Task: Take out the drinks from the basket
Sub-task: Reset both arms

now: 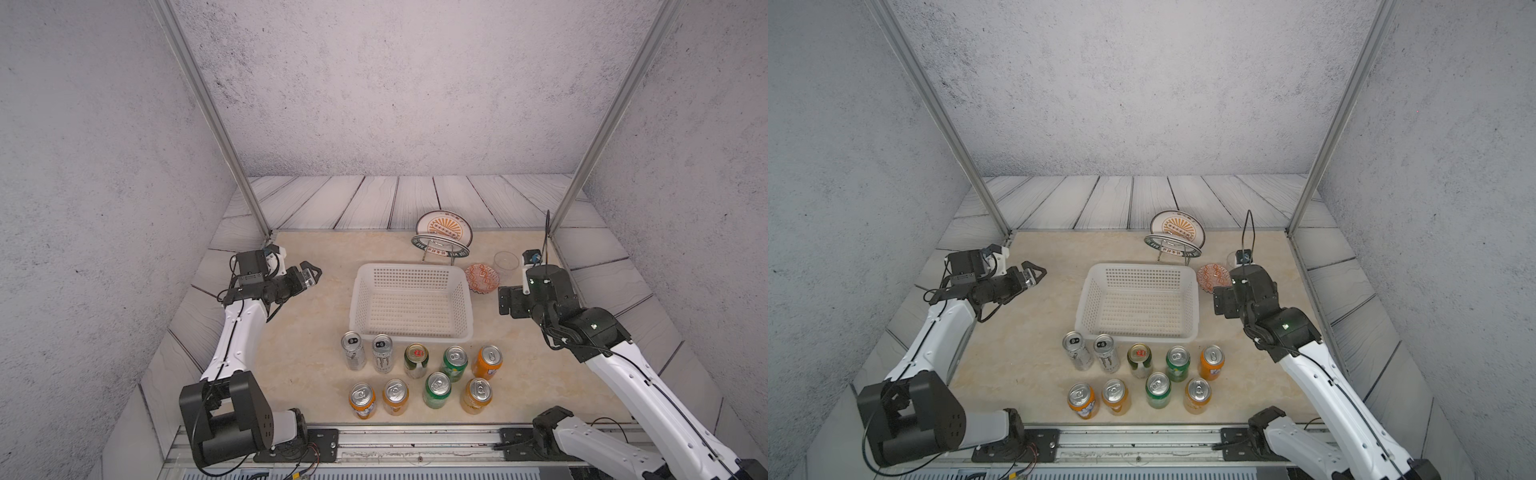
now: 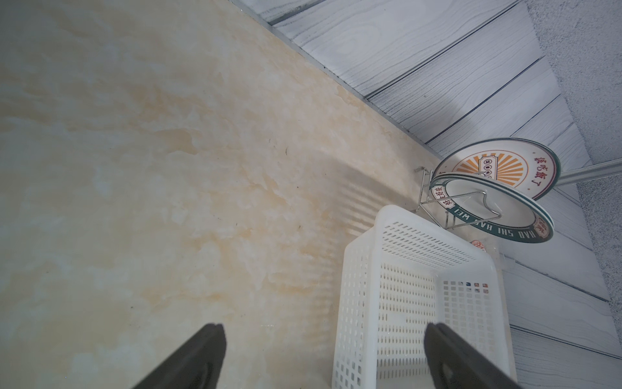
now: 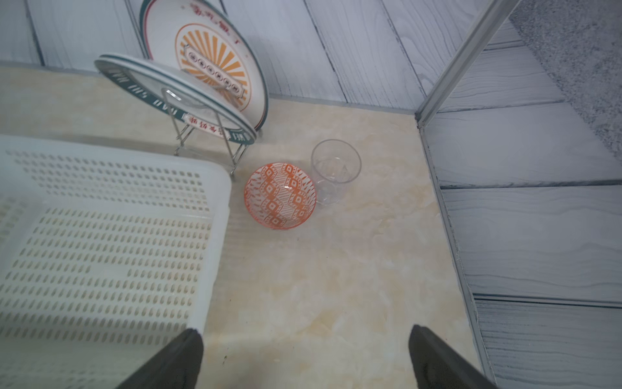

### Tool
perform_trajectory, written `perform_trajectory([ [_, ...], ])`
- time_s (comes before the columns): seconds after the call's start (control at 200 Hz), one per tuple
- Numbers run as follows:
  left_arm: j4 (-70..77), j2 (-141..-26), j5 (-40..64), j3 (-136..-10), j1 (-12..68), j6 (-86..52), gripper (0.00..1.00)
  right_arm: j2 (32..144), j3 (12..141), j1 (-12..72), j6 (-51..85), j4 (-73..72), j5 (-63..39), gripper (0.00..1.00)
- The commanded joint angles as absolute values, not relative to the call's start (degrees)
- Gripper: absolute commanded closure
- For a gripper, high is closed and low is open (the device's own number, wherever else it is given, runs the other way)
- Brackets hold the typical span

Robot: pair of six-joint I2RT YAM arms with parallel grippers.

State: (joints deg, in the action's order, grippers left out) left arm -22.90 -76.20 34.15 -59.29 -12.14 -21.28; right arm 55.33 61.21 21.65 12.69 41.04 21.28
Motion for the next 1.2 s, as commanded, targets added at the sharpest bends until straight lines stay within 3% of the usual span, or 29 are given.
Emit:
perform_trajectory([
  [0.0,-22.74,-76.60,34.63,-60.08,-12.69,-21.21,0.01,56.26,57.02,14.62,9.90,31.77,15.32,0.00],
  [0.22,-22.69,-76.81,34.65,-60.11,-12.68,-21.22,0.01,57.92,49.58,3.86,12.65,22.06,9.00,0.01],
  [0.656,-22.72,-77.41,34.86,-60.04,-12.67,-21.17,0.01,64.78,27.45,2.53,7.12,-14.69,13.26,0.00],
  [0.896,-23.01,-77.67,34.40,-60.13,-12.74,-20.68,0.01,75.40,23.47,2.20,6.84,-33.03,12.10,0.01],
  [1.196,-22.76,-78.23,34.46,-60.10,-12.74,-20.64,0.01,81.22,21.79,1.83,4.04,-44.34,9.94,0.00],
])
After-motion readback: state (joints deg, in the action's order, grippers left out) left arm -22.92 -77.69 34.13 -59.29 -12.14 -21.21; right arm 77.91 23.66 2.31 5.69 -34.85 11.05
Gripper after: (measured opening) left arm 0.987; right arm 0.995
